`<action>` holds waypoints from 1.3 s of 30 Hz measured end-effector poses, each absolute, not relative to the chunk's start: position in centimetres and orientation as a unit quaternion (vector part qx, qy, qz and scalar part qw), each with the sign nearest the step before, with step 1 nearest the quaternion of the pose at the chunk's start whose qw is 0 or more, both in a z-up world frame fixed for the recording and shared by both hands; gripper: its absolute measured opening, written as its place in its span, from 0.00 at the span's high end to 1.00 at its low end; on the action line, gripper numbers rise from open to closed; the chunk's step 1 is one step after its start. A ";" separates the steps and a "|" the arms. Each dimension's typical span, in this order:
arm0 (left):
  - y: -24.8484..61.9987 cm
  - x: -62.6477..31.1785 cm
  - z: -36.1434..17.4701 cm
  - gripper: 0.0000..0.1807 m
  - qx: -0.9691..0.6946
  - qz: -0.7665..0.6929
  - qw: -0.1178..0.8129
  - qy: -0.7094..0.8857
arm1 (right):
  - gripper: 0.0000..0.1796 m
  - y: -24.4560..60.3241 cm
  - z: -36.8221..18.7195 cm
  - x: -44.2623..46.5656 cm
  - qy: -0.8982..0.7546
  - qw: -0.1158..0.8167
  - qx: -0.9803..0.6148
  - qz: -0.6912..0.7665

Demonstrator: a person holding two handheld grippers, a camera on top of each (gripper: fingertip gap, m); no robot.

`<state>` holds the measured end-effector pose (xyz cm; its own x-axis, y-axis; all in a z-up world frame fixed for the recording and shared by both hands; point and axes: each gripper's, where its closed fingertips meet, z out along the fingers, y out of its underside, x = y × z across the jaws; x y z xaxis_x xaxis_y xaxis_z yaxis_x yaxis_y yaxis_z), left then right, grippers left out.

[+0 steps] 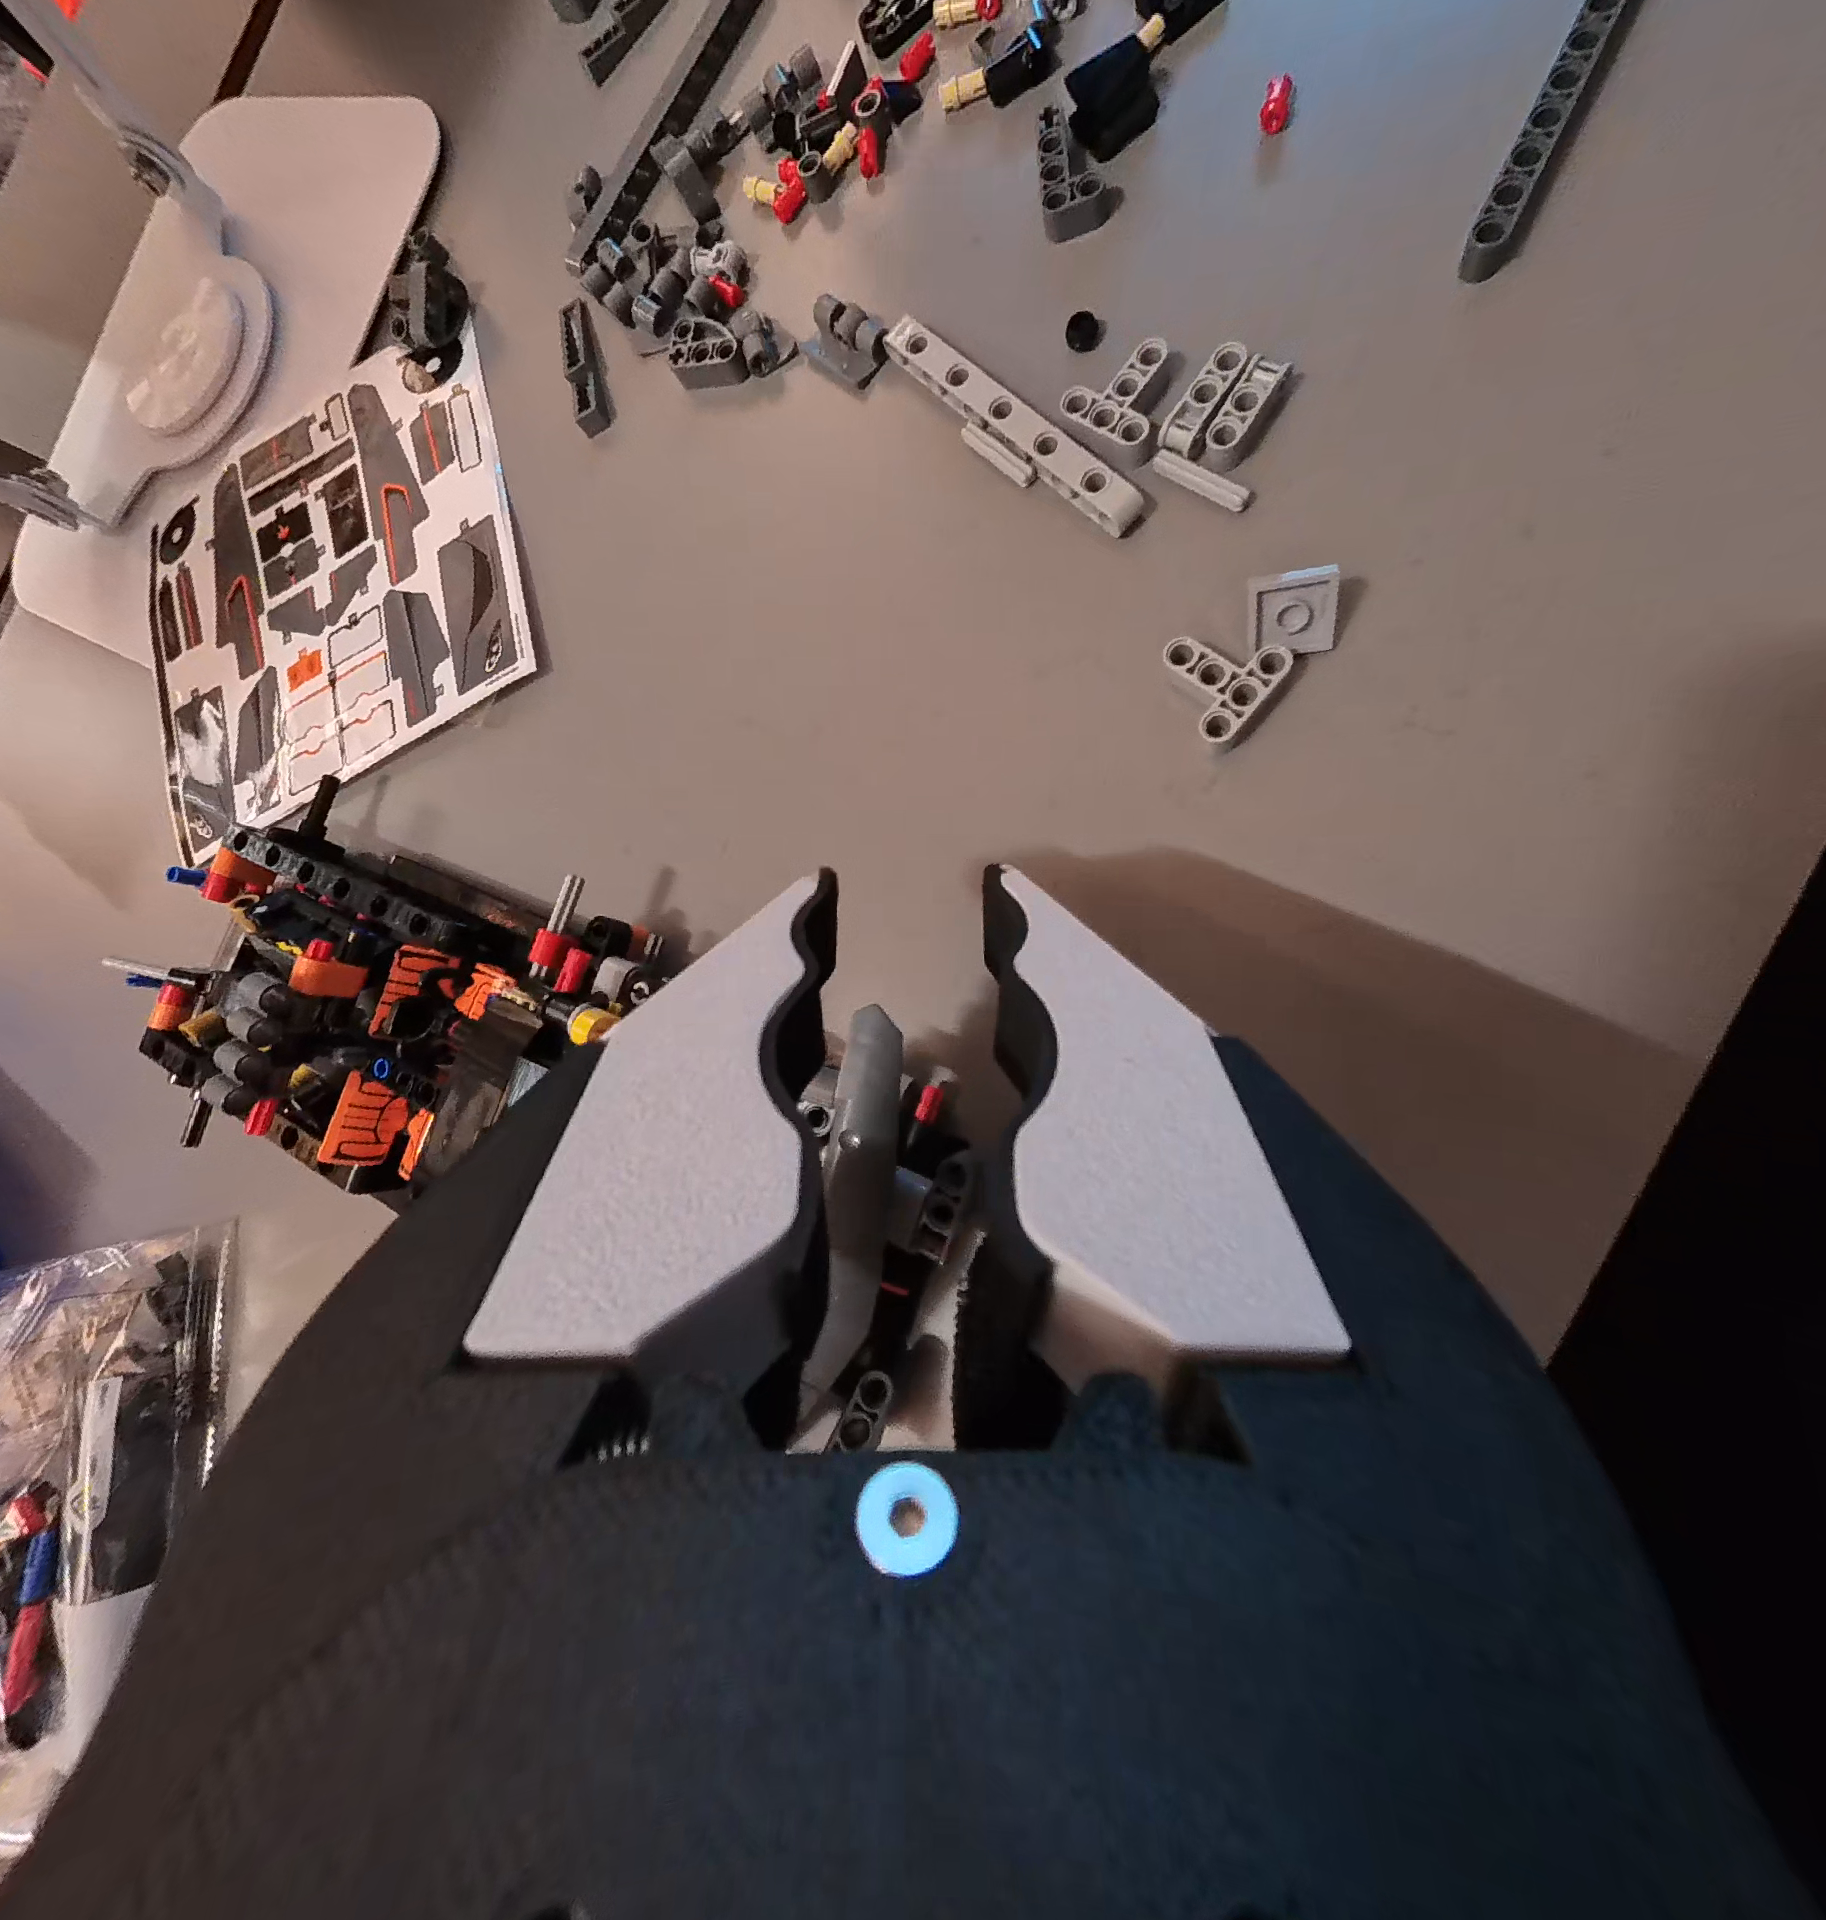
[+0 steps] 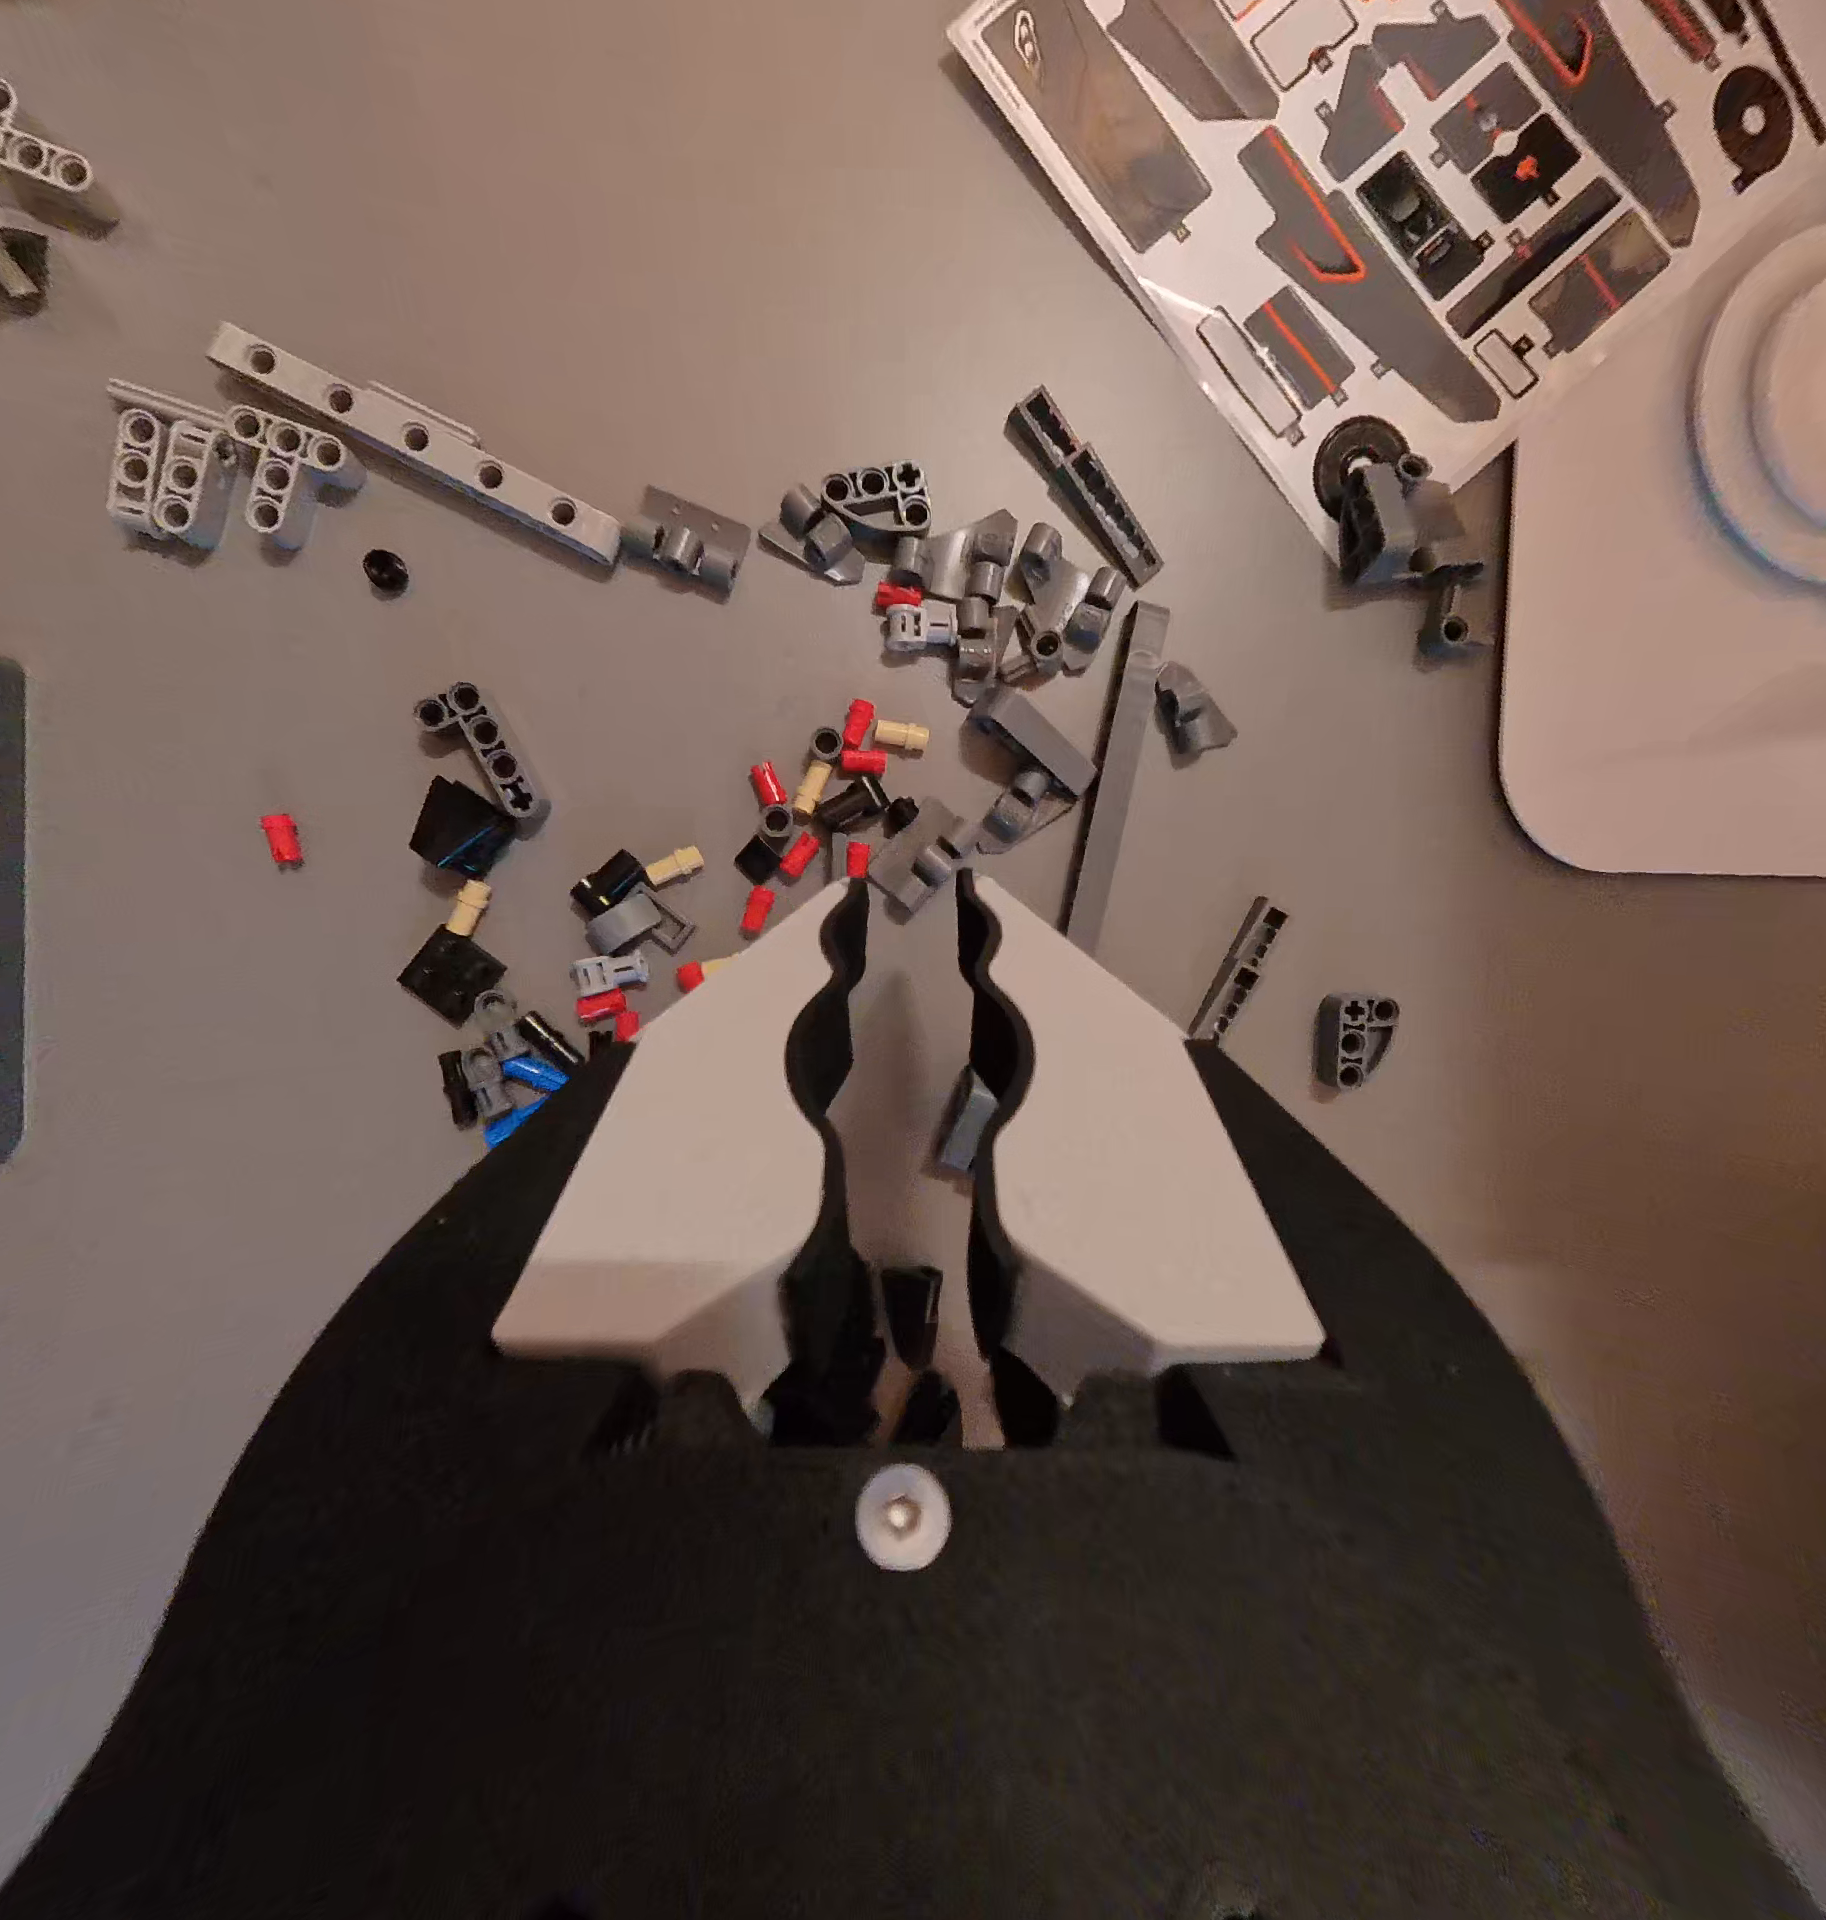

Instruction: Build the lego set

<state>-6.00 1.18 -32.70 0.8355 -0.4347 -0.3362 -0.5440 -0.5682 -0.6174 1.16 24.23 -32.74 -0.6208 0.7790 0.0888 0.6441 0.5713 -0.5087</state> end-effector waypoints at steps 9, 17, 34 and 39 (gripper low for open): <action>1.3 -5.3 -32.4 0.86 -0.876 0.069 0.379 0.290 | 0.93 23.4 -33.5 0.9 -0.886 0.133 -0.375 0.240; 1.4 -4.7 -32.4 0.87 -0.871 0.067 0.381 0.303 | 0.96 22.7 -34.7 -1.4 -0.911 0.137 -0.333 0.201; 1.5 -5.0 -32.7 0.87 -0.869 0.061 0.381 0.310 | 0.96 22.0 -36.2 -1.7 -0.957 0.066 -0.240 0.152; 1.6 -5.0 -32.8 0.87 -0.869 0.059 0.381 0.310 | 0.94 21.5 -36.2 -1.8 -0.959 0.070 -0.229 0.148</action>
